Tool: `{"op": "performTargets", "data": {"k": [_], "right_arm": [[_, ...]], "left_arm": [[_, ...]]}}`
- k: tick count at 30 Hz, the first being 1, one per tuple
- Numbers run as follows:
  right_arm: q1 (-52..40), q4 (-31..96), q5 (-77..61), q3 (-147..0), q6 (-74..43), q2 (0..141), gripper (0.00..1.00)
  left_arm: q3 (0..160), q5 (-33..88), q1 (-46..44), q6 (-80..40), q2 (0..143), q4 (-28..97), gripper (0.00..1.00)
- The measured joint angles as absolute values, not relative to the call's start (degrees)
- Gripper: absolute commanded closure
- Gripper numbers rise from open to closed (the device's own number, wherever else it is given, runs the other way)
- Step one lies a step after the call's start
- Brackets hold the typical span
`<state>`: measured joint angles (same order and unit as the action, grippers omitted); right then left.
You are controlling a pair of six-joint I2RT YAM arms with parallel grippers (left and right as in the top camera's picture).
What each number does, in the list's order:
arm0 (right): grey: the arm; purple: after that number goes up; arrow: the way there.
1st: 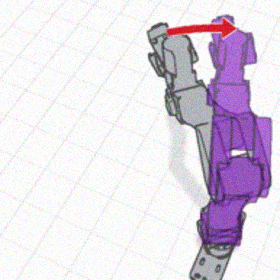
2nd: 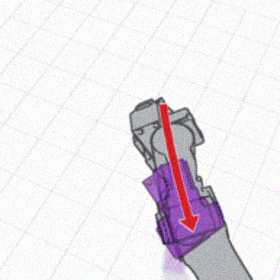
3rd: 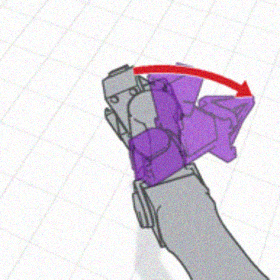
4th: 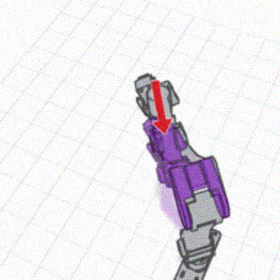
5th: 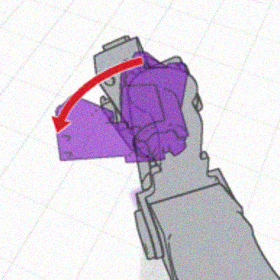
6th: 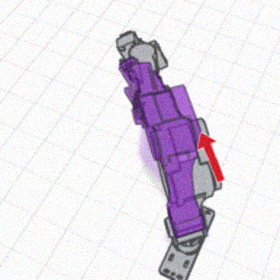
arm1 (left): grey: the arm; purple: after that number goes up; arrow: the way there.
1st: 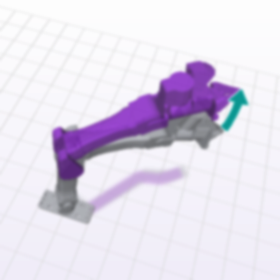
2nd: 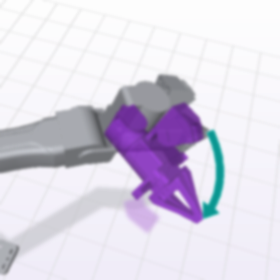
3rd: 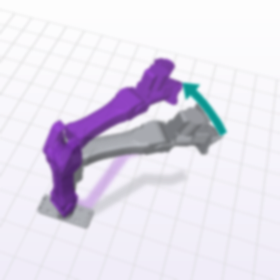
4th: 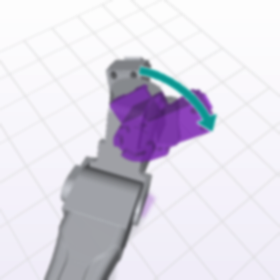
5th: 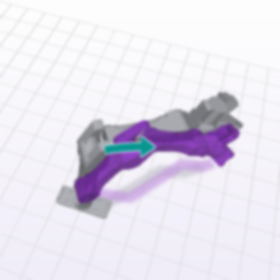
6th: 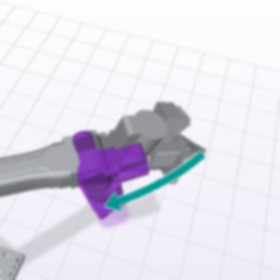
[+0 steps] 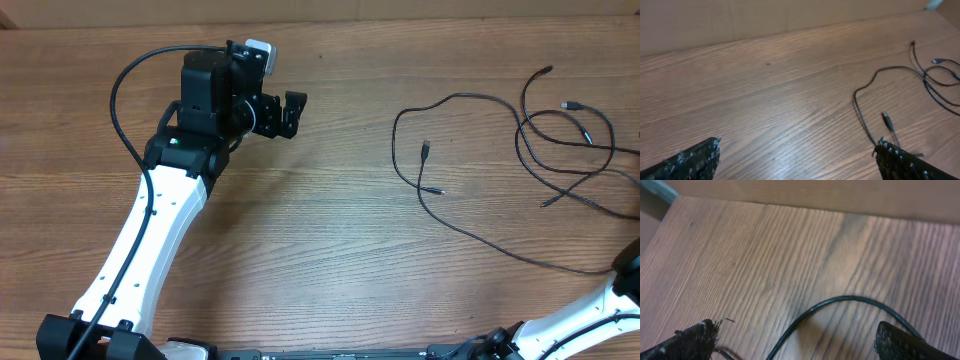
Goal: Untangle cables
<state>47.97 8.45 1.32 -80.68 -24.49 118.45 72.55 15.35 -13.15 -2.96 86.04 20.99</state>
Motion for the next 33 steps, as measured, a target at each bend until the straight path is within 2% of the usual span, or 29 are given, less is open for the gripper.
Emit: {"op": "performTargets", "data": {"k": [9, 23, 29, 30, 32, 33], "right_arm": [[48.0, 8.8, 2.3, -80.7, -34.5, 120.7, 0.00], [46.1, -3.7, -3.7, -80.8, -39.7, 127.2, 0.02], [44.1, -7.1, -5.6, -81.0, -37.7, 128.4, 0.27], [43.8, -7.1, -5.4, -81.0, -37.4, 128.4, 0.36], [43.3, -7.0, -5.1, -81.0, -36.4, 128.5, 0.65], [43.0, -6.8, -5.0, -81.1, -36.1, 128.5, 0.75]], "left_arm": [[72.6, 12.4, -13.1, -3.0, 86.0, 21.0, 0.00], [72.6, 9.3, -13.1, -3.0, 86.0, 21.0, 0.01], [72.6, 9.1, -13.1, -3.0, 86.0, 21.0, 0.00], [72.6, 9.1, -13.1, -3.0, 86.0, 21.0, 0.00], [72.6, 9.1, -13.1, -3.0, 86.0, 21.0, 0.00], [72.6, 9.1, -13.1, -3.0, 86.0, 21.0, 0.01]]}}
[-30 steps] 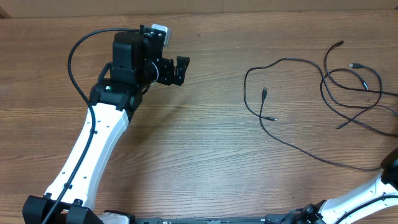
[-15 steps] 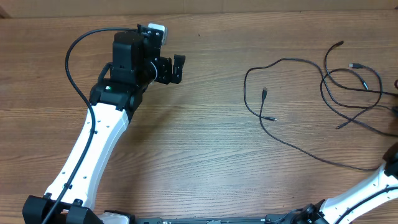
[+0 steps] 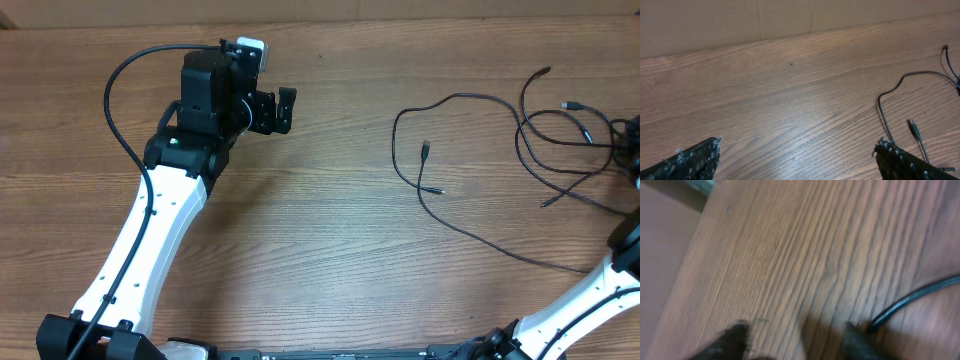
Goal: Untangle cables
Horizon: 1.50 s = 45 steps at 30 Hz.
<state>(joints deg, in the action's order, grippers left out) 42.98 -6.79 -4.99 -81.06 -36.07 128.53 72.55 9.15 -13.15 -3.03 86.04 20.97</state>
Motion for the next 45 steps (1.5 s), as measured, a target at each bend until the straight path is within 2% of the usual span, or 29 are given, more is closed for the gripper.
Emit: {"op": "performTargets", "data": {"k": [1, 3, 5, 6, 7, 8, 9, 11, 12, 18, 24, 32, 45], "right_arm": [[42.8, -6.7, -5.1, -81.1, -35.7, 128.6, 0.80], [42.6, -6.4, -5.0, -81.1, -35.6, 128.7, 0.84], [42.6, -6.3, -4.7, -81.1, -35.2, 128.8, 0.83], [42.6, -6.3, -4.6, -81.1, -35.2, 128.9, 0.80], [42.6, -6.2, -4.6, -81.1, -35.1, 128.9, 0.67], [42.6, -6.2, -4.6, -81.1, -34.9, 128.9, 0.39], [42.6, -6.2, -4.8, -81.1, -34.7, 128.9, 0.21], [42.6, -6.2, -6.0, -81.1, -34.9, 128.9, 0.02], [42.6, -6.2, -6.8, -81.1, -34.7, 128.9, 0.00], [42.5, -4.9, -15.7, -83.1, -28.8, 128.9, 0.00], [42.5, 9.3, -19.5, -90.6, -17.6, 128.9, 0.00], [41.8, 31.9, -14.6, -106.7, 2.4, 128.9, 0.00], [39.2, 47.0, -5.0, -109.0, 21.1, 128.8, 0.00]], "left_arm": [[72.6, 9.1, -13.1, -3.0, 86.0, 21.0, 0.00], [72.6, 9.1, -13.1, -3.0, 86.0, 21.0, 0.00], [72.6, 9.1, -13.1, -3.0, 86.0, 21.0, 0.00], [72.6, 9.1, -13.1, -3.0, 86.0, 21.0, 0.01], [72.6, 9.1, -13.1, -3.0, 86.0, 21.0, 0.01], [72.6, 9.1, -13.1, -3.0, 86.0, 21.0, 0.00], [72.6, 9.1, -13.1, -3.0, 86.0, 21.0, 0.01], [72.6, 9.1, -13.1, -3.0, 86.0, 21.0, 0.00], [72.6, 9.1, -13.1, -3.0, 86.0, 21.0, 0.00], [72.6, 8.7, -13.1, -3.0, 86.0, 21.0, 0.00], [72.6, 7.2, -13.1, -3.0, 86.0, 20.9, 0.00], [72.6, 4.9, -13.1, -3.0, 86.0, 20.9, 0.00], [72.6, 4.4, -13.1, -3.0, 86.0, 20.9, 0.00]]}}
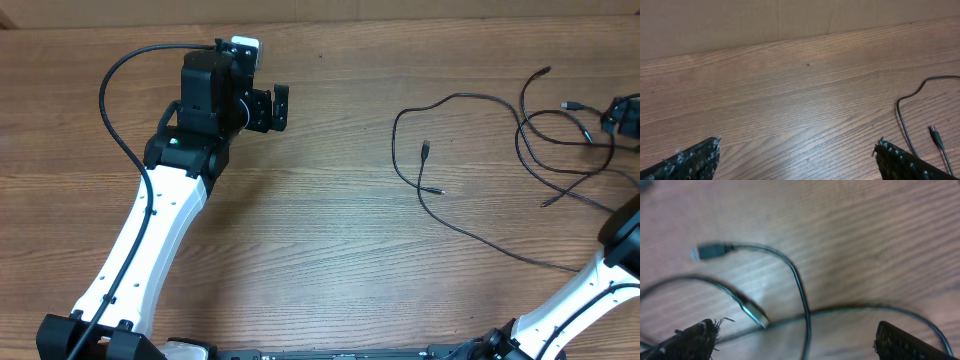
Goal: Untangle cables
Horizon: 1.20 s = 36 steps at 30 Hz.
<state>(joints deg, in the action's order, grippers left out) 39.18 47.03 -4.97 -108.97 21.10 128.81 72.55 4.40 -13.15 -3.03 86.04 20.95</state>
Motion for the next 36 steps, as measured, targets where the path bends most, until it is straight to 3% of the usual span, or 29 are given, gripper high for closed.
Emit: {"op": "performTargets", "data": {"k": [15, 36], "right_arm": [[39.4, 51.6, 0.2, -109.0, 24.1, 130.5, 0.00], [39.3, 44.1, -4.7, -109.0, 24.0, 136.4, 0.03]], "left_arm": [[72.6, 4.1, -13.1, -3.0, 86.0, 20.9, 0.00], [72.6, 3.1, -13.1, -3.1, 86.0, 20.5, 0.00]]}}
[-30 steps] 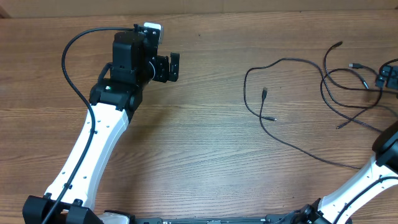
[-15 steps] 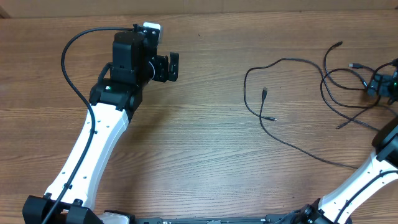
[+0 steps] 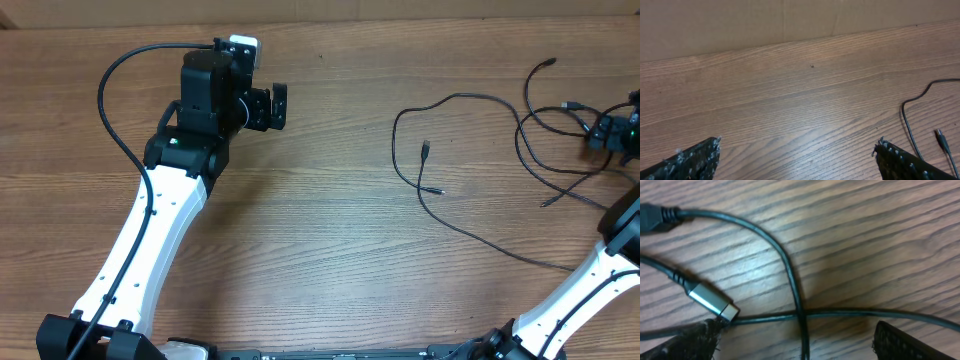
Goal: Untangle cables
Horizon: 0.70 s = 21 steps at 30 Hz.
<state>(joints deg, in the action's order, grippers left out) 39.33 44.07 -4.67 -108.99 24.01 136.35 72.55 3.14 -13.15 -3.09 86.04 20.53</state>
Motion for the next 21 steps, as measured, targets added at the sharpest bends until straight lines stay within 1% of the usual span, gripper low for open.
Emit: {"op": "performTargets", "data": {"k": [9, 13, 18, 21], "right_arm": [[37.9, 42.0, -4.5, -109.0, 24.1, 136.6, 0.04], [37.0, 40.6, -4.8, -109.0, 24.0, 136.6, 0.15], [36.8, 40.4, -5.7, -109.0, 24.0, 136.6, 0.25], [36.8, 40.4, -5.8, -109.0, 24.0, 136.7, 0.36]], "left_arm": [[72.6, 3.1, -13.1, -3.1, 86.0, 19.7, 0.00], [72.6, 3.1, -13.1, -3.1, 86.0, 19.7, 0.00], [72.6, 3.1, -13.1, -3.1, 86.0, 19.7, 0.01], [72.6, 3.1, -13.1, -3.1, 86.0, 19.7, 0.01]]}}
